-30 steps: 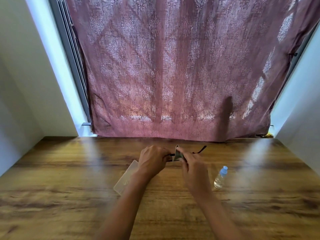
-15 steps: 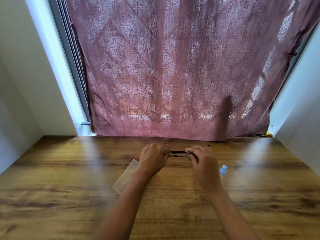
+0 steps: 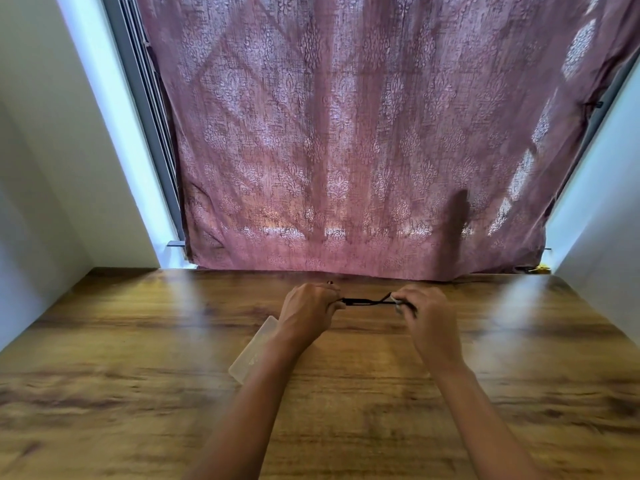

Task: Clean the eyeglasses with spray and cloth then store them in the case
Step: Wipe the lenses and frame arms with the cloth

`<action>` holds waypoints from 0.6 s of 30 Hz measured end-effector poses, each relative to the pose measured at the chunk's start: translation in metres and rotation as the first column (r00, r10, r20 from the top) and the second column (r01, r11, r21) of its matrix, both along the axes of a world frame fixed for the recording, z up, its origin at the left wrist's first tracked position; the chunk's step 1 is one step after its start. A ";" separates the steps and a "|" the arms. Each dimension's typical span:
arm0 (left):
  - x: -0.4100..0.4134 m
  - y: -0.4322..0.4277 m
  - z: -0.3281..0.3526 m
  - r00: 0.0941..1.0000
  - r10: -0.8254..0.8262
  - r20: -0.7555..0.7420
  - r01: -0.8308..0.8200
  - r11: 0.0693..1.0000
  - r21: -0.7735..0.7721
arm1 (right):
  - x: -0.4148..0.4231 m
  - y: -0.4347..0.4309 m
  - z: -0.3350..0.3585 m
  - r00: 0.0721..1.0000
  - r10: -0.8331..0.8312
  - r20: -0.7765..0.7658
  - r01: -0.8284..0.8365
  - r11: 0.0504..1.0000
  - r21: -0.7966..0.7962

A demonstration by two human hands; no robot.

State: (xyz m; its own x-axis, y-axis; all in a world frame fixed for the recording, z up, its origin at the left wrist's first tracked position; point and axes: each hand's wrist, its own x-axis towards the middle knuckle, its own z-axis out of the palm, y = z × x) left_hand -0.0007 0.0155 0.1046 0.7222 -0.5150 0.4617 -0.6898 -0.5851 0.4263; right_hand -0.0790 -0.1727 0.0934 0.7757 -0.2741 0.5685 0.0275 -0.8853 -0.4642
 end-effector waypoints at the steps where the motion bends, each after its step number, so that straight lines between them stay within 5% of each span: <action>1: 0.000 -0.001 0.000 1.000 -0.003 0.004 0.003 1.000 -0.003 | 0.000 0.007 -0.003 1.000 -0.004 0.010 0.004 1.000 0.007; 10: 0.000 -0.008 -0.006 1.000 0.006 -0.027 -0.004 0.999 0.048 | 0.007 0.039 -0.009 0.993 0.117 0.012 -0.118 0.993 0.021; 18: 0.005 -0.006 -0.005 0.998 0.058 -0.002 -0.058 0.998 0.020 | 0.009 0.015 -0.008 0.999 0.011 0.035 -0.012 0.999 0.036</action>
